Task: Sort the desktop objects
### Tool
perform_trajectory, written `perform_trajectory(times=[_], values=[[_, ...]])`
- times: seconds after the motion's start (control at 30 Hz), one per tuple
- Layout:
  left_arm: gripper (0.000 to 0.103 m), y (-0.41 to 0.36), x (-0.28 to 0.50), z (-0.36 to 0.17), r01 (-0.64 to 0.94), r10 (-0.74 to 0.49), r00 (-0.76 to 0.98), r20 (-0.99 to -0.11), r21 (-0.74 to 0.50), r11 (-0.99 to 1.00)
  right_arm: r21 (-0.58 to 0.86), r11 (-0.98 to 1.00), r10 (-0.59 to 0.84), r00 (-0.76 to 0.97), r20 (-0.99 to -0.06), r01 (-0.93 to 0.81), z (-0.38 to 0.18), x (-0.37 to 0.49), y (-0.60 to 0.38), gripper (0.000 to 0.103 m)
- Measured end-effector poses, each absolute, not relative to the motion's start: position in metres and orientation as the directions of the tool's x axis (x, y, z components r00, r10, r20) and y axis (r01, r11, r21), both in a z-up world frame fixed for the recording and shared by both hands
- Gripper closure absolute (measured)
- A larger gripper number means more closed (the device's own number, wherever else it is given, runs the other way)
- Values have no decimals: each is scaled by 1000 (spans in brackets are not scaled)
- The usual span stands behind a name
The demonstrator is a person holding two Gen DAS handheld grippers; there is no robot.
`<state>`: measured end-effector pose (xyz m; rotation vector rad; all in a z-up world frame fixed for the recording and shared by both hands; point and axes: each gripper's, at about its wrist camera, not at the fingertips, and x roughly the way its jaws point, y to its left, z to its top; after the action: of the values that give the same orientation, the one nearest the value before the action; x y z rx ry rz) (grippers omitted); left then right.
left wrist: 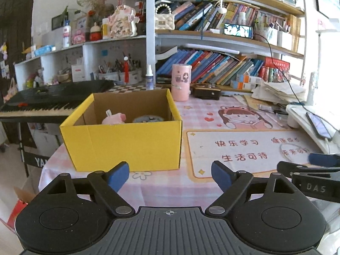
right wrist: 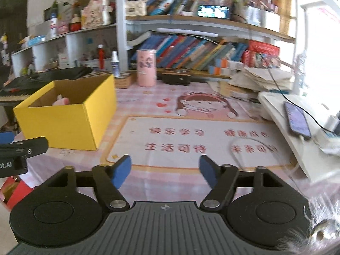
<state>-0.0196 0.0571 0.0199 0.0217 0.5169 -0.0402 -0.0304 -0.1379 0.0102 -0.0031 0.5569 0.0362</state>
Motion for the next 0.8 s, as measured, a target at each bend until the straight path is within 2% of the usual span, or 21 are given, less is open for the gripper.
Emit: perform_trajectory(times=[0.13,0.3,0.43,0.8], values=[[12,46,-22,16,47,-15,853,-522,49,998,0,1000,6,844,-536,-7,9,-35,-144,9],[12,42,-25,13,45,-13,842,-540,47,998,-11,1000,-15,840,-543,11,7,-43,-149,1],[8,40,-26,14,30,2,845,-534,51,998,-22,1000,-23,838,-546,13,7,-44,-148,0],[7,38,-26,11,30,2,828,-561,48,998,-16,1000,-21,822,-570,15,4,-46,-152,0]])
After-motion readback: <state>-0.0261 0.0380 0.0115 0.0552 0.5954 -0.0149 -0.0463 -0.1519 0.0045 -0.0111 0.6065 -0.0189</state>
